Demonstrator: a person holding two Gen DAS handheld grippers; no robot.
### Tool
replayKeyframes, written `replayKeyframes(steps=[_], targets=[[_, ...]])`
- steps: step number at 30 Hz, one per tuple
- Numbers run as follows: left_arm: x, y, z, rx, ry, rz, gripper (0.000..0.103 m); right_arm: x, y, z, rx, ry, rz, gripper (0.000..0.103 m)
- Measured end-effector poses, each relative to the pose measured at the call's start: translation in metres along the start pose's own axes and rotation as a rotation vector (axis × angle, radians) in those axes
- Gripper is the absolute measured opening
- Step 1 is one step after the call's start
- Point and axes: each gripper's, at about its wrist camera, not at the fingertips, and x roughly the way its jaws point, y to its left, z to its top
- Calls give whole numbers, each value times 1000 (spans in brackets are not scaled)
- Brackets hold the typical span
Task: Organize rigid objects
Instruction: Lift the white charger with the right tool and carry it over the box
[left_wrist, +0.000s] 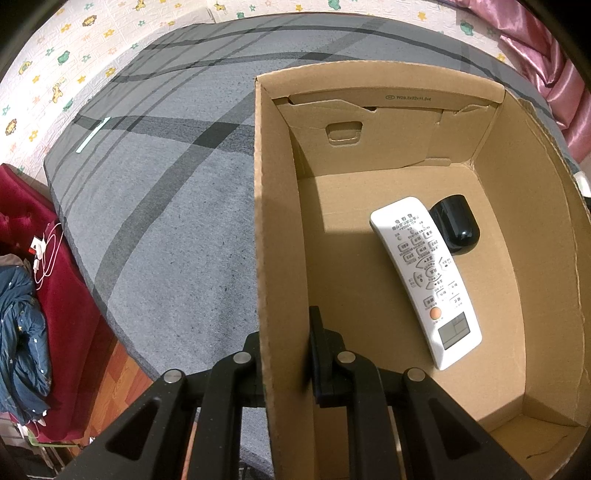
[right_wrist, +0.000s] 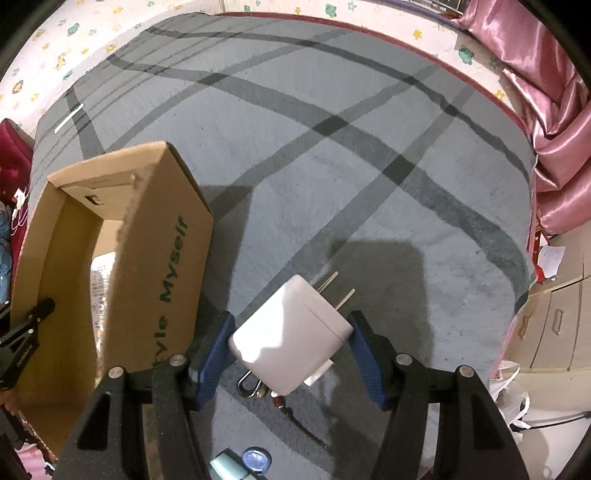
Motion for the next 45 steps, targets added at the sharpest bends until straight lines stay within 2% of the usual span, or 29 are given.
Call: replayKeyframes(steps=[15, 27, 45], targets=[[0, 0, 2, 5, 8, 9, 14, -51, 13, 5, -27, -67, -12, 66], [0, -2, 1, 15, 9, 24, 14, -82, 41, 9, -76, -115, 8, 66], [0, -2, 2, 12, 7, 21, 14, -88, 105, 6, -171, -130, 68, 66]])
